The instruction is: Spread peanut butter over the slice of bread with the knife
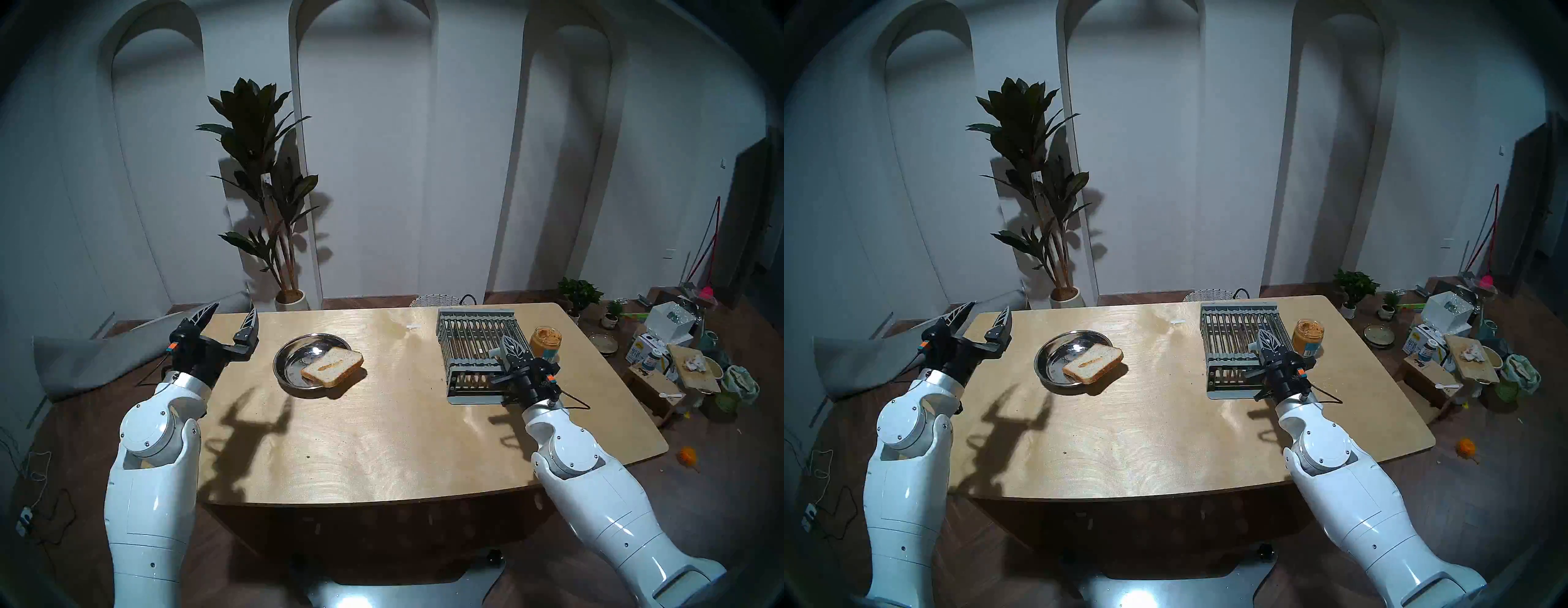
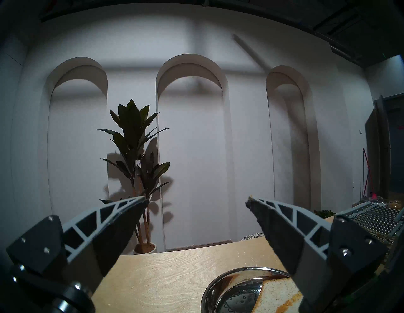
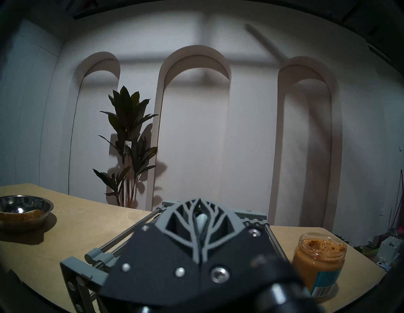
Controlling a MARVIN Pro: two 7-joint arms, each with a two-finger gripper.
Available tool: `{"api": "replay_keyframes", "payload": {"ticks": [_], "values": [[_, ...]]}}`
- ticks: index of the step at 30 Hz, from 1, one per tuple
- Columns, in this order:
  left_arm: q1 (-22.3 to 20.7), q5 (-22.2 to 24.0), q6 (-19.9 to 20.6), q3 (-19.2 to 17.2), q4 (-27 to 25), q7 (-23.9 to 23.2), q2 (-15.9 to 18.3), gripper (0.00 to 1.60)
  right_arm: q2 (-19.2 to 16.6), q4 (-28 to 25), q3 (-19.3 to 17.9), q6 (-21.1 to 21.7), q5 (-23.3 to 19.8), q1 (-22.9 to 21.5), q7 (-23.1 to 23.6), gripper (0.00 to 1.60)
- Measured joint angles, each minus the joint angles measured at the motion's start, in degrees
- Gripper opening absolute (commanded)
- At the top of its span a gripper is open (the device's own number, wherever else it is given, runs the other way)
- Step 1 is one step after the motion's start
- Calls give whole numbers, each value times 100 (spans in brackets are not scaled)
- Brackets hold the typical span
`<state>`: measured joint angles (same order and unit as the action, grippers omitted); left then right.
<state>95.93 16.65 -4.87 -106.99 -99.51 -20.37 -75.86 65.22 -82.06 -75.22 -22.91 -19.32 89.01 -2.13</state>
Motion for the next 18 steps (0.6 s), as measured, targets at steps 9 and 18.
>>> {"api": "replay_keyframes", "payload": {"ticks": [9, 18], "values": [[1, 59, 7, 0, -6, 14, 0, 160, -40, -62, -33, 165, -99, 23, 22, 117], [2, 98, 9, 5, -11, 36, 0, 160, -80, -144, -73, 178, -184, 52, 43, 160]]}}
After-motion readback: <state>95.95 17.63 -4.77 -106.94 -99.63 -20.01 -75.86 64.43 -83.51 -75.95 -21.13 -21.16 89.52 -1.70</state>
